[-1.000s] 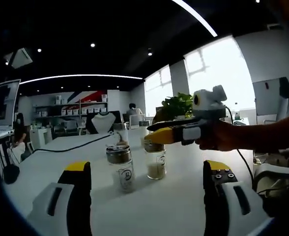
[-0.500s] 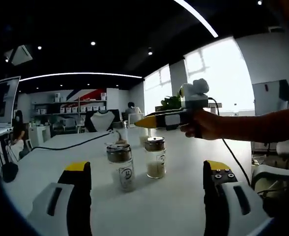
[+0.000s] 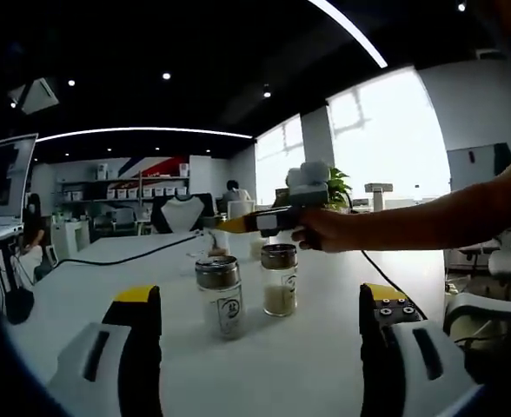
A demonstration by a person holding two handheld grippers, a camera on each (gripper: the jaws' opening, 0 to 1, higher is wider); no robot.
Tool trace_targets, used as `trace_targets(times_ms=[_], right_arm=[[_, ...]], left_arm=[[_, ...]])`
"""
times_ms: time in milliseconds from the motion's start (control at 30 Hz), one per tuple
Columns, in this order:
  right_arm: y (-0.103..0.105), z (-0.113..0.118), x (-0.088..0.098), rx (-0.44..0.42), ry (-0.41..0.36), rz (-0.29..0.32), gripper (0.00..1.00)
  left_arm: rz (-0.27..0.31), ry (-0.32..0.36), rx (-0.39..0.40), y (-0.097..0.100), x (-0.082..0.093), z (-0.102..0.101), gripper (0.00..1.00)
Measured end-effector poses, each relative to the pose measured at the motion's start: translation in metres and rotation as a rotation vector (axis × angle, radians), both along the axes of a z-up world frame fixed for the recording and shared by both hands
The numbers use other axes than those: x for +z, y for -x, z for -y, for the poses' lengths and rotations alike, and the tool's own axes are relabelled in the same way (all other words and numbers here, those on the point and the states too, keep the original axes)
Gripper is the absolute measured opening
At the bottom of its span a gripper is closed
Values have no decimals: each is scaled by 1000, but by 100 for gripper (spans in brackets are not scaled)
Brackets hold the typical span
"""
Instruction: Rotate the seasoning bottle until the label or dispensing opening points toward the visible target arrow and the bottle remains upright within the marked orientation range
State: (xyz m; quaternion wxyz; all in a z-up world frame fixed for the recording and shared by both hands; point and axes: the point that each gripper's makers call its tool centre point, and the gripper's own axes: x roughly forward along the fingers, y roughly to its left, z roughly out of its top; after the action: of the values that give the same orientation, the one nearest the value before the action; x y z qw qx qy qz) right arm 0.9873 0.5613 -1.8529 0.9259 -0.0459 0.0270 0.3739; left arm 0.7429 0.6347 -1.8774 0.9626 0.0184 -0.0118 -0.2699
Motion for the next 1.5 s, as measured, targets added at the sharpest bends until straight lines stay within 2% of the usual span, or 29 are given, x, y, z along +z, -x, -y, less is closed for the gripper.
trace_targets(times_ms=[100, 333, 367, 500, 600, 700, 833, 900, 1033, 1167, 1267, 1333, 1367, 1433, 1500], right_arm=[[-14, -1, -4, -18, 42, 15, 69], [-35, -5, 0, -39, 15, 49, 59], [-42, -3, -4, -65, 26, 53, 58], [-53, -4, -12, -77, 55, 61, 55], [-56, -7, -7, -80, 6, 61, 52], [-61, -12, -7, -75, -1, 51, 52], [-63, -19, -7, -69, -12, 47, 52], [-65, -21, -13, -66, -1, 33, 52], [-63, -24, -11, -53, 1, 50, 41], [-63, -25, -12, -77, -39, 6, 39], [-62, -25, -11, -53, -29, 0, 39], [-61, -21, -9, -68, -68, -27, 39], [-59, -20, -7, -66, -115, -57, 39], [-57, -18, -1, -36, -149, -57, 38], [-40, -14, 5, -38, -141, -44, 38]], left_arm=[[1, -5, -3, 0, 0, 1, 100], [-17, -4, -19, 0, -3, 4, 100], [-18, -4, -21, 0, -3, 5, 100], [-15, 3, -20, 0, -2, 4, 100], [-18, 0, -25, 0, -4, 6, 100], [-21, -1, -27, -1, -4, 7, 100], [-23, -2, -27, -1, -5, 7, 100], [-25, -3, -28, -1, -6, 7, 100], [-28, -4, -29, -1, -8, 8, 100], [-38, -11, -33, -2, -11, 9, 100], [-44, -13, -37, -1, -12, 11, 100], [-41, -15, -39, -1, -11, 12, 100], [-39, -14, -41, -1, -10, 12, 100], [-38, -11, -43, -1, -10, 12, 100], [-49, -13, -43, -1, -12, 12, 100]])
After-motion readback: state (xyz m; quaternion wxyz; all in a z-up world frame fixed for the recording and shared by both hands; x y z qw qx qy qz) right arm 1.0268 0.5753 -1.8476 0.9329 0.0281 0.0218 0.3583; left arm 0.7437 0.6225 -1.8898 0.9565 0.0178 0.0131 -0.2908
